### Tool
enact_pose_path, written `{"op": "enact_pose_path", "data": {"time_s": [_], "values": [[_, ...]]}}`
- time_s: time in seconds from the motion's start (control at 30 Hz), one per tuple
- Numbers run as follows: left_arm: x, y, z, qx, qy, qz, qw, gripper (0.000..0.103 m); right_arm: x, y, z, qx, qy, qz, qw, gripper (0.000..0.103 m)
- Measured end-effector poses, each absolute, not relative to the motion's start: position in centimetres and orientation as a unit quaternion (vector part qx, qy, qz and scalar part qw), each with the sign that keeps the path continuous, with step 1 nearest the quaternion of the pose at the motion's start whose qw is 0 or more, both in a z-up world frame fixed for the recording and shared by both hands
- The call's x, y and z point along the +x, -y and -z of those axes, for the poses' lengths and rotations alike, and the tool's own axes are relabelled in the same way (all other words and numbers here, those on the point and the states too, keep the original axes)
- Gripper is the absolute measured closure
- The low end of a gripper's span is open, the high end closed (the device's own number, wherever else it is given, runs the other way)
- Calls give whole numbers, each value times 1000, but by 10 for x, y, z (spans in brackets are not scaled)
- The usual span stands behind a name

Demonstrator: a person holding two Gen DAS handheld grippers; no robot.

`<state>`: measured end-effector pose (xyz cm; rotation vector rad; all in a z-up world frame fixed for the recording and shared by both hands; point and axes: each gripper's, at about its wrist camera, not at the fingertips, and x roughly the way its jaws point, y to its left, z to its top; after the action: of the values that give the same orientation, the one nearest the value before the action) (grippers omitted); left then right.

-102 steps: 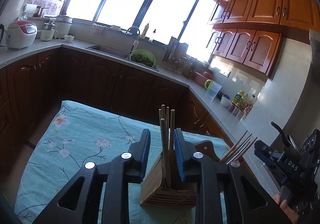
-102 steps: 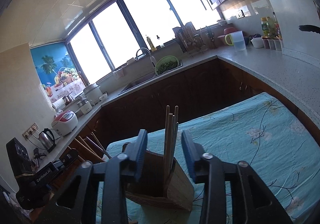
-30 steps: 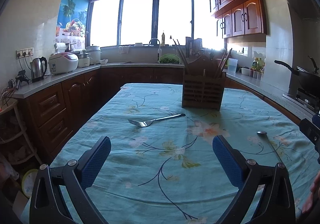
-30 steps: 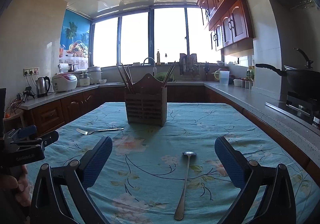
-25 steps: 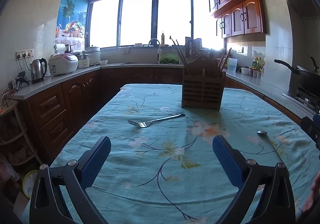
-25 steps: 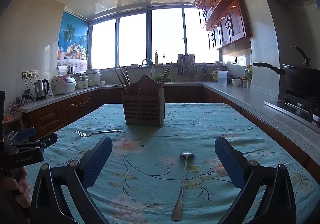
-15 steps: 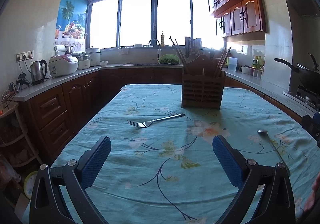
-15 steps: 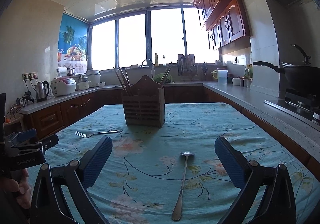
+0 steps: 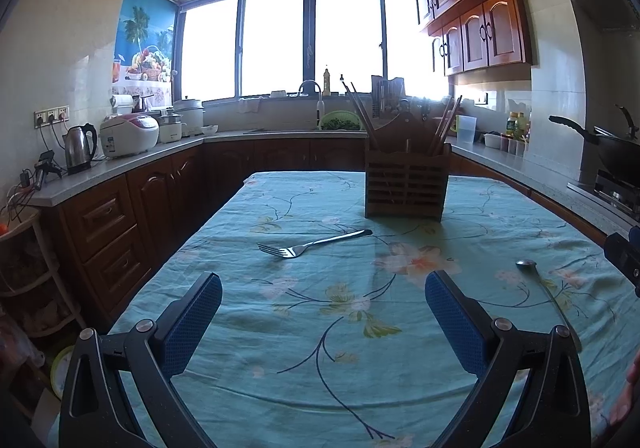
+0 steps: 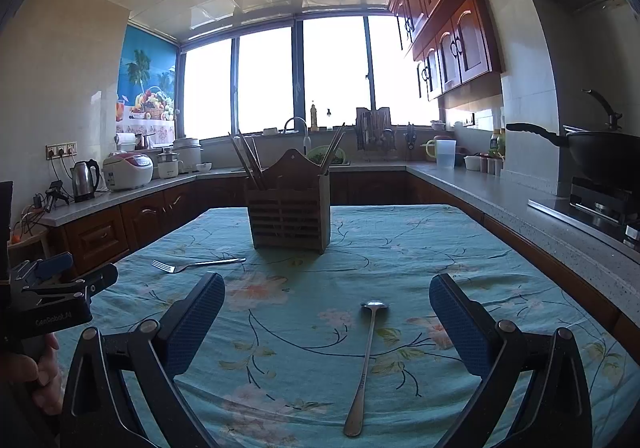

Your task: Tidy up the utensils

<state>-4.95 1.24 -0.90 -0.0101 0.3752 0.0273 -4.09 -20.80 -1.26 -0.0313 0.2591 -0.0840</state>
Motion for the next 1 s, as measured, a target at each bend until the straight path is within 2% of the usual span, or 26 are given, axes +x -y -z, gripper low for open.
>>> {"op": "enact_pose_path", "data": {"time_s": [1.0], "values": [[-53,-10,11,5,-185,-17,983,1,-44,208,12,-12,-128,41,991,0]]}}
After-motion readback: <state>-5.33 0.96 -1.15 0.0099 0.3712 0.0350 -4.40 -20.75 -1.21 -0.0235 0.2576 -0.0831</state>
